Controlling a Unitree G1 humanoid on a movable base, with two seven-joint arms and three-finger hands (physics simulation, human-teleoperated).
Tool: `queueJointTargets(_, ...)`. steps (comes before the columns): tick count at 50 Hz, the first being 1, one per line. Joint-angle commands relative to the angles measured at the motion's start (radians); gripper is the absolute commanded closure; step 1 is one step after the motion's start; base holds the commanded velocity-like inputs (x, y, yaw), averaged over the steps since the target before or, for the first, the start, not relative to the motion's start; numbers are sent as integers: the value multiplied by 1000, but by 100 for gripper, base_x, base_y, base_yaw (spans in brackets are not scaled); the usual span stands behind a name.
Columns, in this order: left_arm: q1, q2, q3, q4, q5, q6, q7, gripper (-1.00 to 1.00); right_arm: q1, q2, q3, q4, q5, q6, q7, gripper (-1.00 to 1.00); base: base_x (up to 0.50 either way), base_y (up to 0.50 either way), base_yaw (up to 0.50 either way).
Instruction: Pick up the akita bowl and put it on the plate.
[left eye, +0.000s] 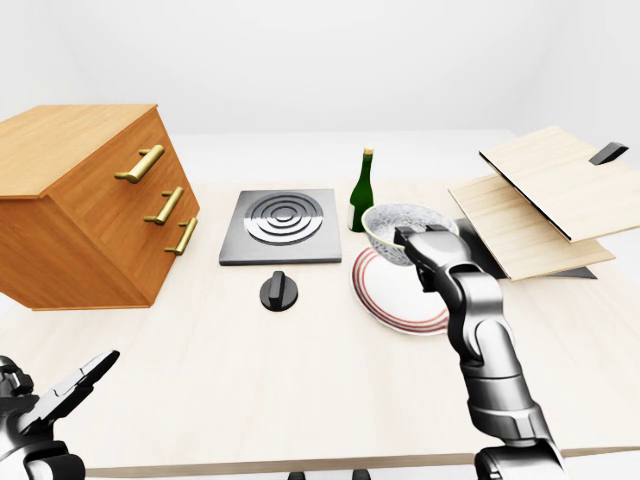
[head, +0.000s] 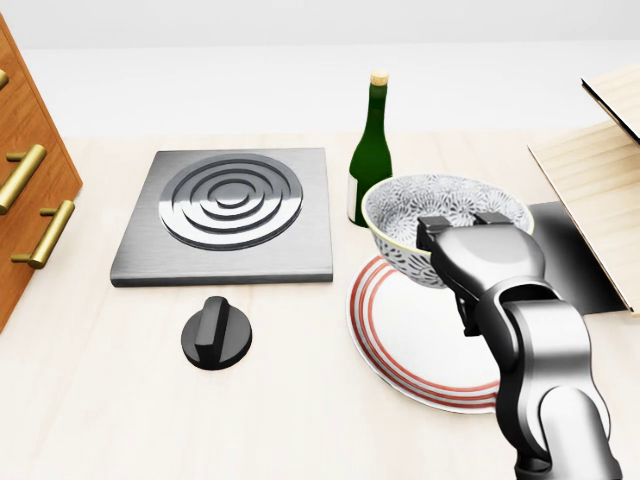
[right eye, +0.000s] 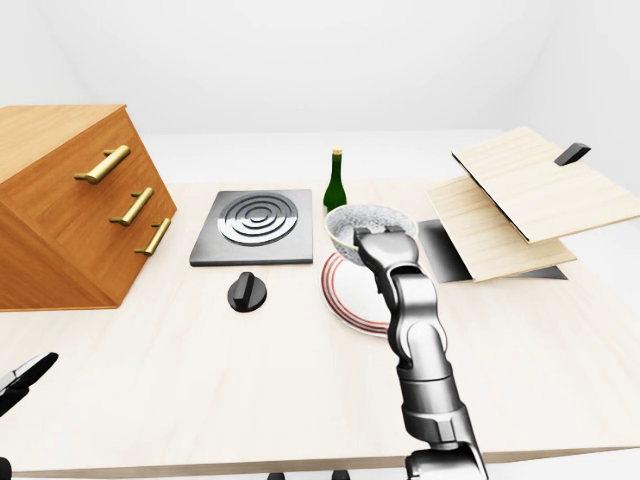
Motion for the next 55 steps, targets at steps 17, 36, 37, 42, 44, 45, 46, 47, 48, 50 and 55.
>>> queueJointTargets(17, 1, -1, 2, -3, 0, 0, -1, -100, 29, -8, -9, 70, -62, 0, 0, 100, 0, 0, 0)
queueJointTargets(36, 3, -2, 6, -2, -5, 0, -5, -100, 21, -17, -7, 125, -52, 0, 0, 100, 0, 0, 0)
queueJointTargets(37, 4, -2, 6, -2, -6, 0, -5, -100, 20, -15, -7, 127, -49, 0, 0, 100, 0, 0, 0)
queueJointTargets(42, 2, -1, 6, 5, -4, 0, -8, -100, 16, -17, -11, 132, -43, 0, 0, 100, 0, 0, 0)
queueJointTargets(44, 2, -1, 4, 4, -5, 0, -6, -100, 16, -21, -11, 132, -42, 0, 0, 100, 0, 0, 0)
queueJointTargets(45, 0, 0, 4, 7, -4, 0, -5, -100, 14, -19, -13, 132, -39, 0, 0, 100, 0, 0, 0)
queueJointTargets(46, 1, 0, 3, 8, -4, 0, -5, -100, 9, -22, -14, 138, -37, 0, 0, 100, 0, 0, 0)
queueJointTargets(47, 1, 0, 3, 8, -4, 0, -6, -100, 2, -17, -16, 134, -34, 0, 0, 100, 0, 0, 0)
queueJointTargets(48, 2, 0, 3, 8, -5, 0, -6, -100, 2, -19, -14, 132, -34, 0, 0, 100, 0, 0, 0)
queueJointTargets(50, 2, 0, 3, 8, -5, 0, -6, -100, -1, -14, -16, 139, -28, 0, 0, 100, 0, 0, 0)
queueJointTargets(55, 1, 3, 0, 19, -6, 0, -5, -100, 1, -18, -17, 133, -22, 0, 0, 100, 0, 0, 0)
